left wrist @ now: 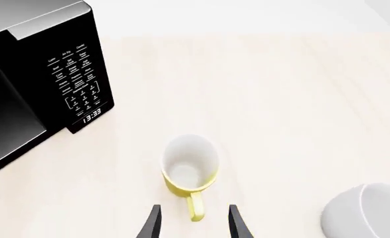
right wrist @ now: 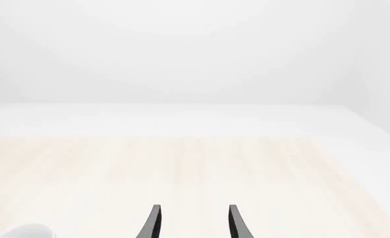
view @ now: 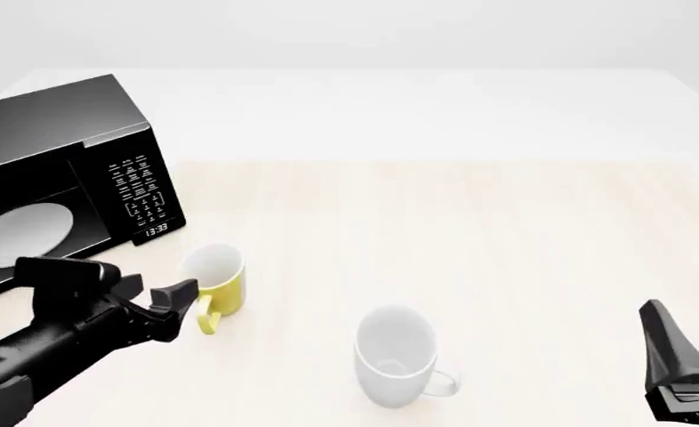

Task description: Put the yellow and white mug in the microwave and close it.

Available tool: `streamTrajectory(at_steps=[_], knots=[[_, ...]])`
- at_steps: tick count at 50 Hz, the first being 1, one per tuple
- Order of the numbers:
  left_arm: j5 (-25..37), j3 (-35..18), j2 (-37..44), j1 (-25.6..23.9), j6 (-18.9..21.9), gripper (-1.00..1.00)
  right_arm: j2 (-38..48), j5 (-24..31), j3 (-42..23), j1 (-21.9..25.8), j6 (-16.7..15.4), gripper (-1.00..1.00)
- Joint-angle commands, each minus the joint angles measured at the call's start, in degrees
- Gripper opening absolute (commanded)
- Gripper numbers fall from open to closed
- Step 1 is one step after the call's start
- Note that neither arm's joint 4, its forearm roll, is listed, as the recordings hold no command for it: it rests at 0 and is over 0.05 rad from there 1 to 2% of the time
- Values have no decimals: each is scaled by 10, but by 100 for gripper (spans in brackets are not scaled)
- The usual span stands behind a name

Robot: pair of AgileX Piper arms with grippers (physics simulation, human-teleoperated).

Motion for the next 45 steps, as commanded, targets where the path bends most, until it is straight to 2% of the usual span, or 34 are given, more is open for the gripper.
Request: streamTrajectory(at_steps=[1,10,29,45], knots=[[-36,2,53,-1,-13,100,0,0,0,0,0,100],[-63,6,91,-13,-24,100,0,0,0,0,0,100],[-116,7,169,-1,-33,100,0,-1,0,0,0,100],[-139,5,214,-12,-53,100,0,-1,0,0,0,100]])
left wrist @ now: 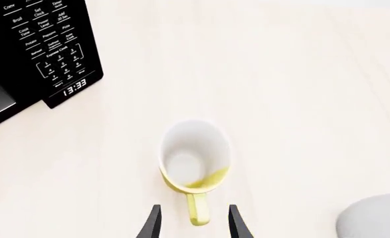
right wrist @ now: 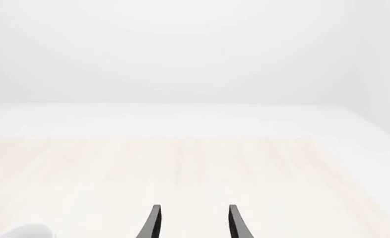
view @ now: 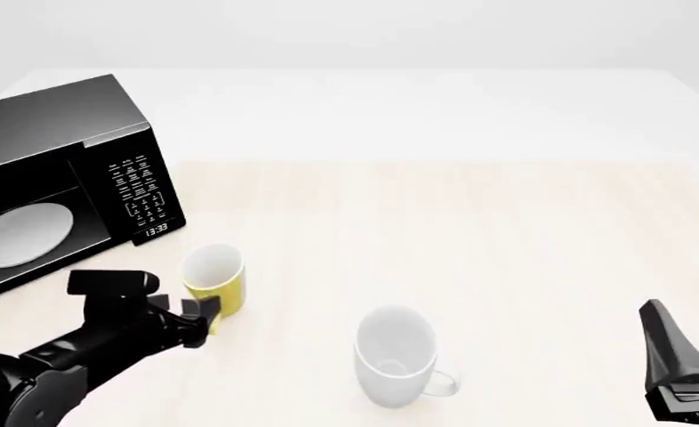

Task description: Put the yellow and white mug in the microwave and close it.

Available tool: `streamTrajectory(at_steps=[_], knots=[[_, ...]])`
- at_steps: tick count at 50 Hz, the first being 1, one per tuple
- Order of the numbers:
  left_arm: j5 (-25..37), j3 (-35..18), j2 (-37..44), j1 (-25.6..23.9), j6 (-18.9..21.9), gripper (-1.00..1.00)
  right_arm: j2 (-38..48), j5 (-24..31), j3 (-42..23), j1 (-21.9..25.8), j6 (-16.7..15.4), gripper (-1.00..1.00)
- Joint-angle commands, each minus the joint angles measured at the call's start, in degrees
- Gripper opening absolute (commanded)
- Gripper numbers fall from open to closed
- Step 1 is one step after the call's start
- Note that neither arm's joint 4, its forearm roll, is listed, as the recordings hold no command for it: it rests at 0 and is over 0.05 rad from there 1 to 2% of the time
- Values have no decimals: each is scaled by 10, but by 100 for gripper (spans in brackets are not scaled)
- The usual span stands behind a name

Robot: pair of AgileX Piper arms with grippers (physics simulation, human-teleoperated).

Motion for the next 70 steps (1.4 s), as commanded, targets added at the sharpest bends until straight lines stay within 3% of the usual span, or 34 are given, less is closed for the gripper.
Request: streamTrajectory(at_steps=[1,35,36,49,53,54,62,68,70], knots=[[-20,0,36,-6,-13,100,0,0,0,0,0,100],[-83,2,137,-14,-57,100,0,0,0,0,0,100],[-84,3,137,-13,-58,-100,0,0,0,0,0,100],[-61,12,80,-7,-47,-100,-1,0,0,0,0,100],[-40,17,33,2,-32,-100,0,0,0,0,0,100],[-30,19,6,8,-7,-100,-1,0,0,0,0,100],[-13,27,-31,25,1,-100,0,0,0,0,0,100],[26,44,-139,73,91,-100,0,0,0,0,0,100],[28,47,-148,81,99,-100,-1,0,0,0,0,100]])
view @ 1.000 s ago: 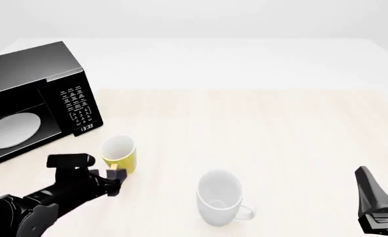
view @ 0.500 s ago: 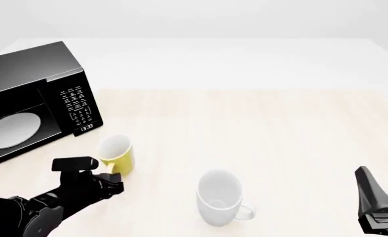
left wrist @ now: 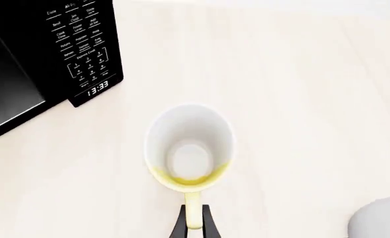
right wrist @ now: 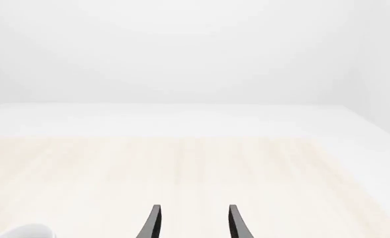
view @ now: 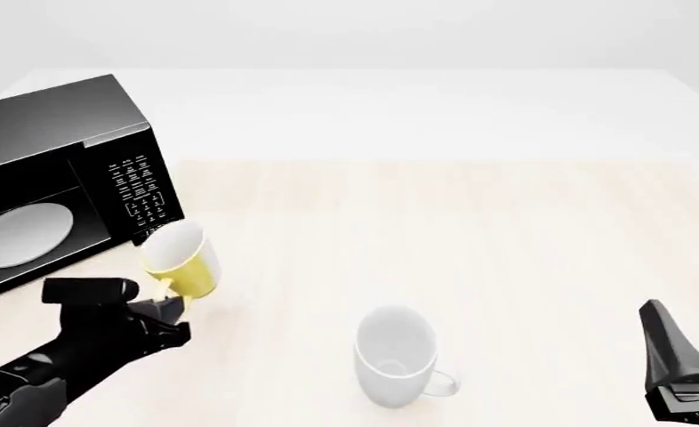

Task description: Put the yellow and white mug in the microwave and close it.

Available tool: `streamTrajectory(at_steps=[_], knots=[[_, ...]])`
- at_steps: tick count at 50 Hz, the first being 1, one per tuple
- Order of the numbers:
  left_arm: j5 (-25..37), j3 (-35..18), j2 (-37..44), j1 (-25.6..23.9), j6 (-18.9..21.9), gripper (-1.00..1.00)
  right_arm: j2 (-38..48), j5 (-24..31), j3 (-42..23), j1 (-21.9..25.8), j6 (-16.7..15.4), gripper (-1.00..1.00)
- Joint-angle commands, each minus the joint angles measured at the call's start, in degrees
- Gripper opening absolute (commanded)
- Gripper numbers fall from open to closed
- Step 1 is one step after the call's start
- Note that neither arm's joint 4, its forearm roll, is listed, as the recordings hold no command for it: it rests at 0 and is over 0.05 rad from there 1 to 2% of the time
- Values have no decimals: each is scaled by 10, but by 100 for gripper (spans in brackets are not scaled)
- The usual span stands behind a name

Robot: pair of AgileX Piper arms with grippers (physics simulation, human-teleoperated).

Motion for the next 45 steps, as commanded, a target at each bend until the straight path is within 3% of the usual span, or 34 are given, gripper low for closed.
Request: streamTrajectory(at_steps=[1,25,45], knots=[[38,19,-109,53,83,-100,0,0,0,0,0,100],[26,53,-153,153,120,-100,1,-1,0,0,0,100],[-14,74,-149,285,140,-100,1,-1,0,0,0,100]])
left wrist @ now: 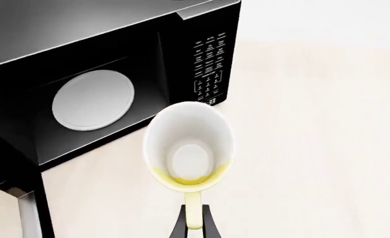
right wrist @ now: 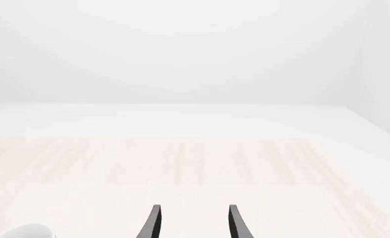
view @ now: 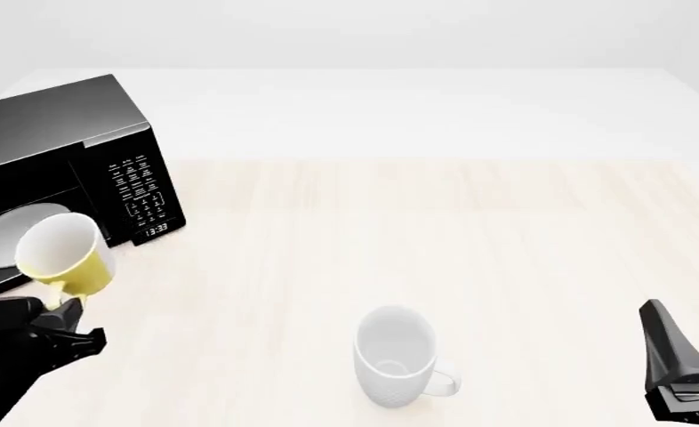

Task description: Put the yellow and white mug in the microwave and close it.

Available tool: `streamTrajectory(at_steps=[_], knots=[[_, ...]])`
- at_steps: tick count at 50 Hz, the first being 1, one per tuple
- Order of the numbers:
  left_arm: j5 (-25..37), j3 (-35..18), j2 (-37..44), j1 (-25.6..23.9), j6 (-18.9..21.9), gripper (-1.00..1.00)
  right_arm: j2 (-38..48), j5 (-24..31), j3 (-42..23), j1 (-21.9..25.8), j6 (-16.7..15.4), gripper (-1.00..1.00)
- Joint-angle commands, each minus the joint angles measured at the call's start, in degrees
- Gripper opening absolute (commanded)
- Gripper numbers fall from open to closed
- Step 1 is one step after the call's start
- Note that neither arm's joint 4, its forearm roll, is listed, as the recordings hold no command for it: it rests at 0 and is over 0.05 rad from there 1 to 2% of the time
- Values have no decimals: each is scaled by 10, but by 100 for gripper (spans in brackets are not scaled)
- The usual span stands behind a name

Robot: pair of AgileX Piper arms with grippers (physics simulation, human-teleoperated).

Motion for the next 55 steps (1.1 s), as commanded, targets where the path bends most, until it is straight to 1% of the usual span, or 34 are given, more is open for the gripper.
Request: streamTrajectory(at_steps=[1,9,15,19,25,28,38,45,55], knots=[[-22,9,-2,72,13,-100,0,0,0,0,0,100],[-40,6,12,115,15,-100,-1,1,0,0,0,100],[-70,2,52,120,10,-100,-1,1,0,0,0,100],[-91,-4,83,139,4,-100,-1,1,0,0,0,100],[-107,-15,112,142,-4,-100,-1,1,-1,0,0,100],[-120,-20,130,154,-8,-100,-1,1,-1,0,0,100],[-151,-31,174,161,-13,-100,-1,1,-1,0,0,100],[-175,-39,216,167,-23,-100,-1,1,-1,0,0,100],[-193,-46,247,178,-31,-100,-1,1,-1,0,0,100]])
